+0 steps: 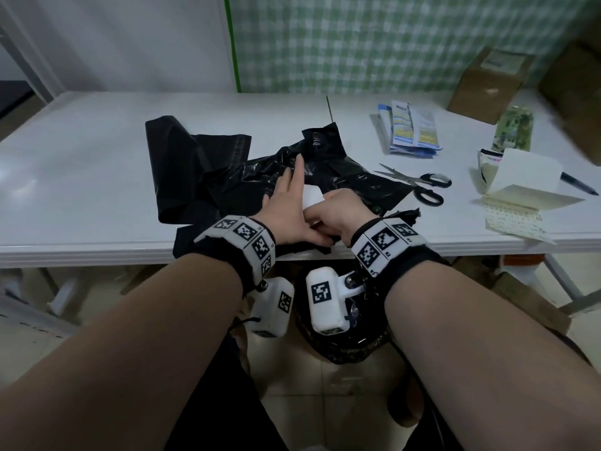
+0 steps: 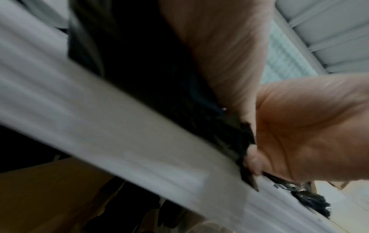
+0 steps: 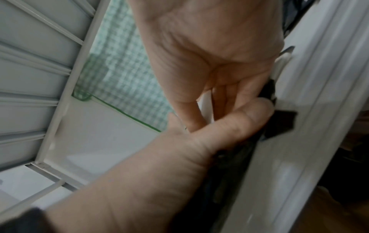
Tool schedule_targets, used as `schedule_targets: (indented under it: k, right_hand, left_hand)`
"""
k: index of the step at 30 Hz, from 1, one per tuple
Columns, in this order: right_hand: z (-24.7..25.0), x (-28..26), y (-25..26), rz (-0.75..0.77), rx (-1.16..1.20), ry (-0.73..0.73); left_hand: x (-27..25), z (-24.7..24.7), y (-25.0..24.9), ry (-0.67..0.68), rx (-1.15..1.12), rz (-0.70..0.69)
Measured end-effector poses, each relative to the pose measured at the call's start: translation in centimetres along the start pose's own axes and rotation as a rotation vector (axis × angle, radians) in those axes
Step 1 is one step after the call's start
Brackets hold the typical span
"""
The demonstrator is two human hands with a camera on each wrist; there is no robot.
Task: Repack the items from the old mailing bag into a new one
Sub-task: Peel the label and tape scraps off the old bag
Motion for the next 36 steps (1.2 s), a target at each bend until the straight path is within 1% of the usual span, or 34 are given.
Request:
schedule_targets:
  k: [3,5,8,12,16,21,27,29,30,33,34,36]
  right_hand:
    - [0.2,0.2,-0.3,-0.052,0.05,0.01]
    - [0.5,0.3,-0.7,-0.099,0.126,0.031]
    - [0.7,0.6,-1.1,-0.182,0.234,0.057]
    - [1.1,1.0,-1.6,-0.242,0.362,0.049]
    - [2.0,1.8,-1.7,-0.235,0.61,0.025]
    - [2.7,2.2,-1.8,-0.199,0.729,-0.049]
    - [4.0,2.6,-1.8,-0.165,0.931,-0.169]
    - [4.3,2.7,-1.8,-0.13,0.937,-0.193]
    - [4.3,2.6,-1.6,-0.105,0.909,-0.168]
    - [3.9,1.8,-0.9,-0.041,0.737,-0.002]
    - [3.7,1.4,-0.7,-0.011,0.669,0.033]
    - [3.4,0.8,-0.6,0.07,0.488,0.025]
  left_hand:
    - [0.0,-0.8,0.5,-0.038,-0.024,0.061]
    - [0.0,-0.9,0.6,-0.061,-0.019,0.087]
    - [0.3,-1.3,0.7,-0.056,0.044,0.105]
    - [0.8,-1.9,0.9,-0.034,0.114,0.113]
    - [0.8,-1.9,0.9,-0.018,0.154,0.104]
    - [0.9,-2.2,0.9,0.009,0.202,0.106]
    - [0.9,-2.3,0.8,0.042,0.246,0.108]
    - [0.9,-2.3,0.8,0.044,0.263,0.113]
    - [1.0,-2.3,0.8,0.043,0.276,0.113]
    - [1.0,-2.3,0.7,0.042,0.314,0.106]
    - [0.9,-2.3,0.8,0.042,0.318,0.105]
    - [1.0,-2.3,0.8,0.041,0.318,0.099]
Point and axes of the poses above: each hand's wrist, its own x-axis towards the middle knuckle, its own z-axis out of the back of the hand, y = z × x, the point moved 6 cm from there along x, towards the middle knuckle, and after that the axes turned 13 degrees about x, right-handed, at the moved point
